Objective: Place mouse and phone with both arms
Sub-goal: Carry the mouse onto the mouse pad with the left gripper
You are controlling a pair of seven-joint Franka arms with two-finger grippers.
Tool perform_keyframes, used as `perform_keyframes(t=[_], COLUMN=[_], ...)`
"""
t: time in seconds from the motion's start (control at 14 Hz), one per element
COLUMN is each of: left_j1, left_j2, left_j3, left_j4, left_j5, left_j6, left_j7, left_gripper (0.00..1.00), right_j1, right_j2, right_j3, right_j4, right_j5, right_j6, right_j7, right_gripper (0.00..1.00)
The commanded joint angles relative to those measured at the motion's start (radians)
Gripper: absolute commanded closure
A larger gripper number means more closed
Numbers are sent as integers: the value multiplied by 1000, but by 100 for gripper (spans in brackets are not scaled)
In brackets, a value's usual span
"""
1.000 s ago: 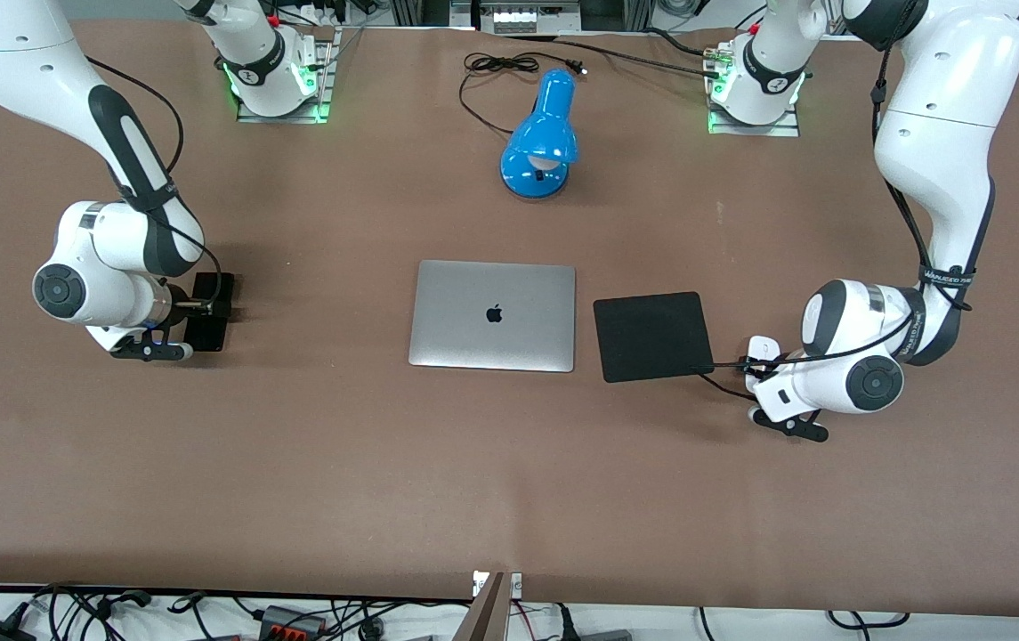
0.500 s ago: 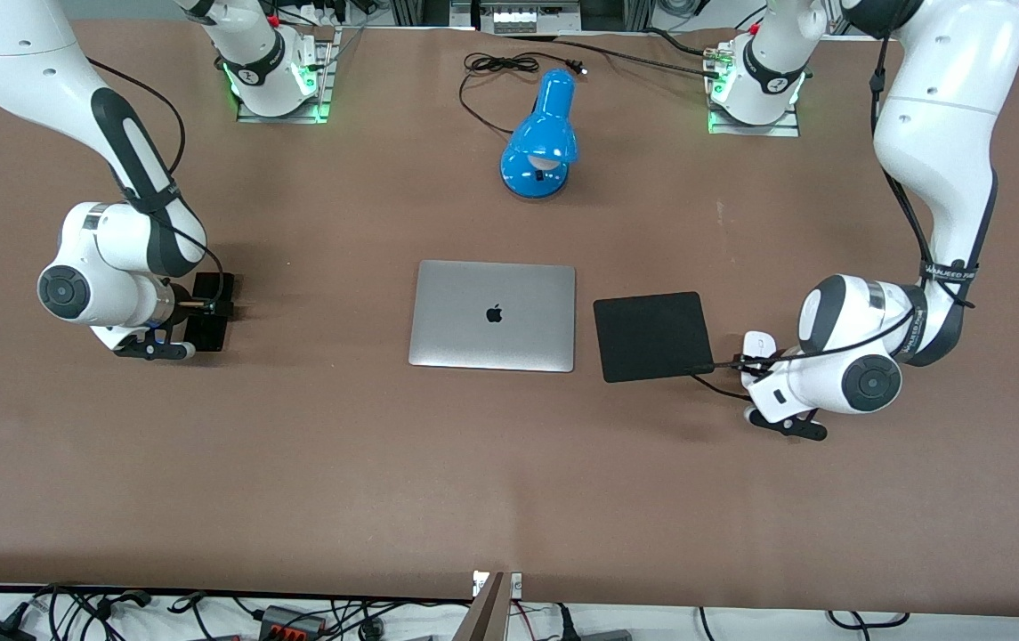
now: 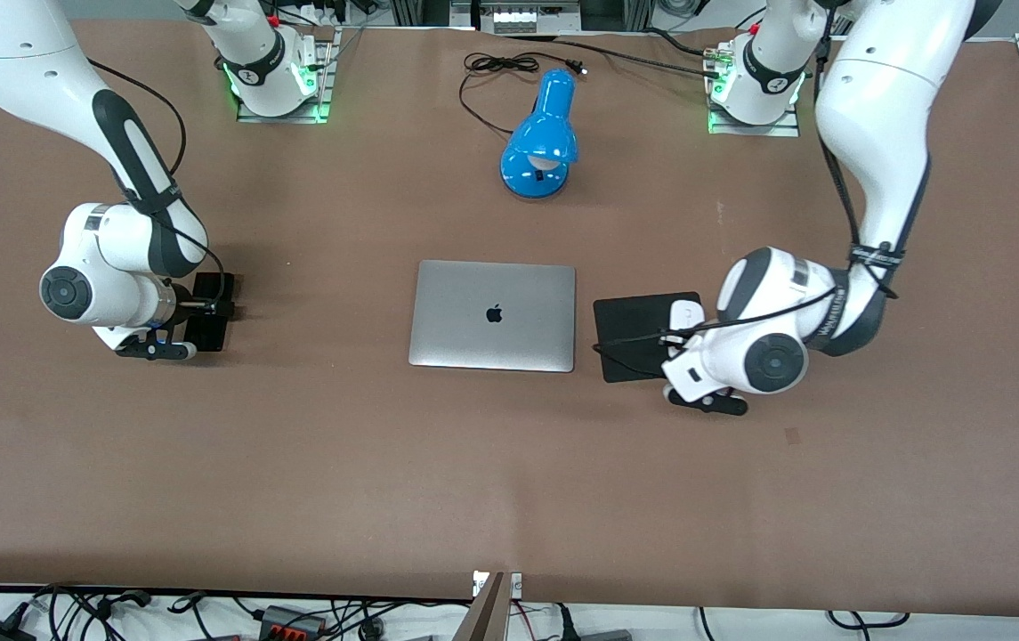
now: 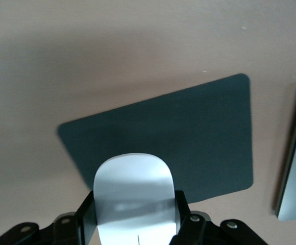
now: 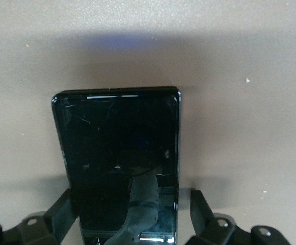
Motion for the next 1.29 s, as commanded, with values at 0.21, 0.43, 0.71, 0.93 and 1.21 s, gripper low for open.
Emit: perform_keyframes(t=[0.21, 0.43, 0.71, 0.93, 1.21], left_j1=[-9, -23, -21, -3, 103], left_j2=[8, 19, 26, -10, -115], left_j3=[0, 0, 4, 12, 15], left_j4=[-110, -111, -116, -99, -13], left_j5=[-10, -14, -12, -12, -4], left_j6=[176, 184, 184, 129, -43], left_j7=[-15, -19, -22, -19, -7], left_gripper=[58, 58, 0, 0, 0], right_j1=[-9, -3, 9, 92, 259], right_j2=[1, -17, -60, -71, -56], right_j3=[10, 14, 20, 22, 20], right_j4=[-4, 4, 27, 132, 170], right_j5=[1, -2, -3, 4, 84], right_j6=[5, -24, -90, -219, -215], right_j7=[12, -9, -22, -3, 161], right_gripper=[55, 67, 73, 73, 73])
